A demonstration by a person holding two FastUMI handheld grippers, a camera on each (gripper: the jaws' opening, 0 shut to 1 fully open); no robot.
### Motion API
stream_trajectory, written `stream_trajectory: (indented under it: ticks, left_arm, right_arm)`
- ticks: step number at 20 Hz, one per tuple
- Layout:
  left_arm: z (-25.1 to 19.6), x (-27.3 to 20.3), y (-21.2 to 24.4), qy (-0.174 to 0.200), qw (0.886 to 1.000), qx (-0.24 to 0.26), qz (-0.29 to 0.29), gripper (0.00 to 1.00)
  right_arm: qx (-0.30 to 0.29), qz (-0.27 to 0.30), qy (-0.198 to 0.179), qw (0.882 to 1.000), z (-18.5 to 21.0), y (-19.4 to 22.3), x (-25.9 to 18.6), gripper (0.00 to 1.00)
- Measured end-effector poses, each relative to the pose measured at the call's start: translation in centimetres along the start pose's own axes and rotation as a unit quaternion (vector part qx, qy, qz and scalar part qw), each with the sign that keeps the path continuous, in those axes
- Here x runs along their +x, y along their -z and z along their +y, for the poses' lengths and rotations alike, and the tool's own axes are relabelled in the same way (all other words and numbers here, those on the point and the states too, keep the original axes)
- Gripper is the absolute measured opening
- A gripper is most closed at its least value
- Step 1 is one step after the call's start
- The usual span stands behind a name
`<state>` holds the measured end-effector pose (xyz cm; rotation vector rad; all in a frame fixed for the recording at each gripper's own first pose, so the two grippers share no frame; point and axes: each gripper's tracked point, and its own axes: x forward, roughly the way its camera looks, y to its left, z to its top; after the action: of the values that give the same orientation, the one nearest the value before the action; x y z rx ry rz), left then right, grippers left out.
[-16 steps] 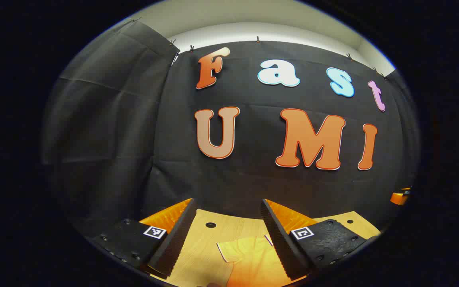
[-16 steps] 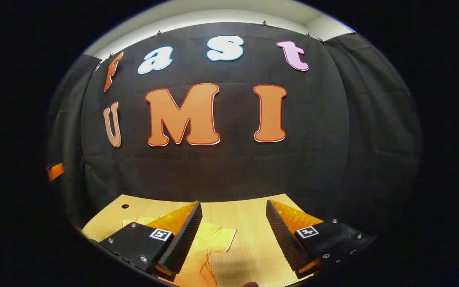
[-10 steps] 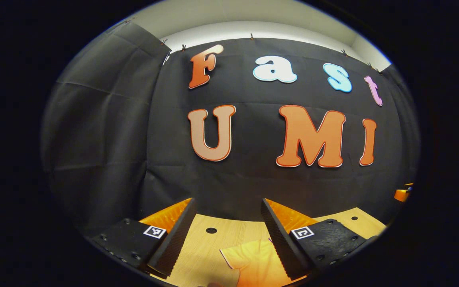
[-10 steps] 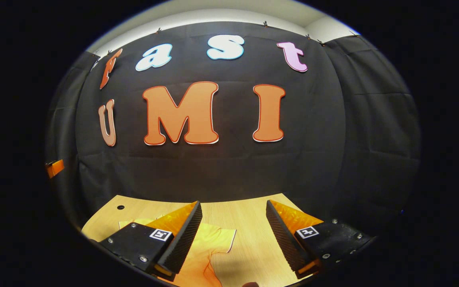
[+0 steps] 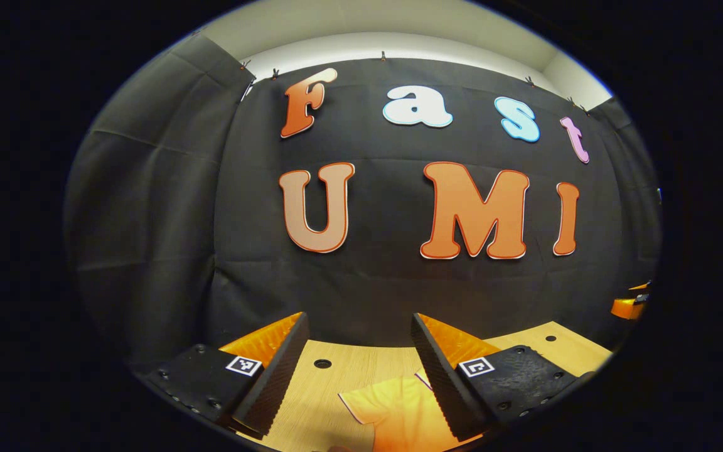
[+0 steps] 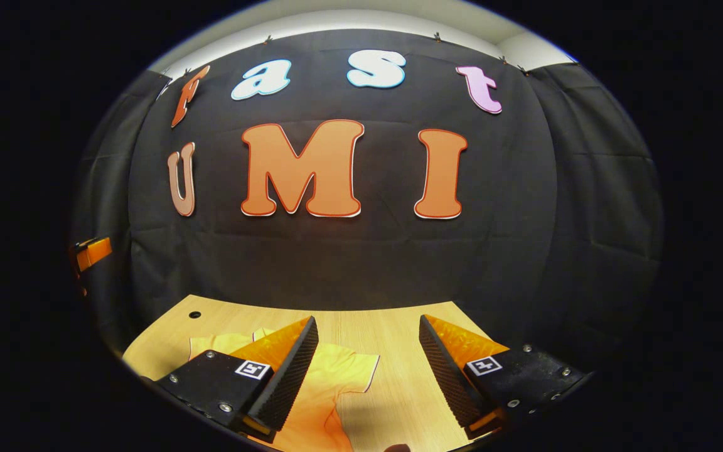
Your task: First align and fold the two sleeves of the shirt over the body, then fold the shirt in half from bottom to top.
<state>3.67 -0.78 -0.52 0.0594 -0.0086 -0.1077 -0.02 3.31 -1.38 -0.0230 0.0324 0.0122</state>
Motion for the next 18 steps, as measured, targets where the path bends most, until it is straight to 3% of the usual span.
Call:
stream_trajectory:
  ticks: [6, 9, 12, 15, 18]
  left_arm:
    - [0.0, -0.3, 0.2, -0.003, 1.000, -0.003, 0.002, 0.98]
    - [0.2, -0.1, 1.0, -0.007, 1.000, 0.004, 0.013, 0.98]
    - [0.1, -0.2, 1.9, -0.004, 1.000, -0.001, 0.022, 0.98]
    - [0.5, -0.1, 1.8, -0.005, 1.000, 0.001, 0.023, 0.98]
    - [1.3, -0.1, 2.1, -0.008, 1.000, 0.002, 0.025, 0.98]
  right_arm:
    - [0.023, 0.056, -0.010, 0.998, 0.3, 1.6, 0.5, 0.98]
    - [0.066, 0.089, -0.035, 0.993, 1.5, 1.7, 1.0, 0.97]
    - [0.043, 0.112, -0.011, 0.993, 0.3, 1.2, 3.1, 0.98]
    - [0.024, 0.170, 0.004, 0.985, -0.3, 2.1, 5.0, 0.98]
    - [0.045, 0.217, -0.007, 0.975, 0.1, 2.9, 7.6, 0.98]
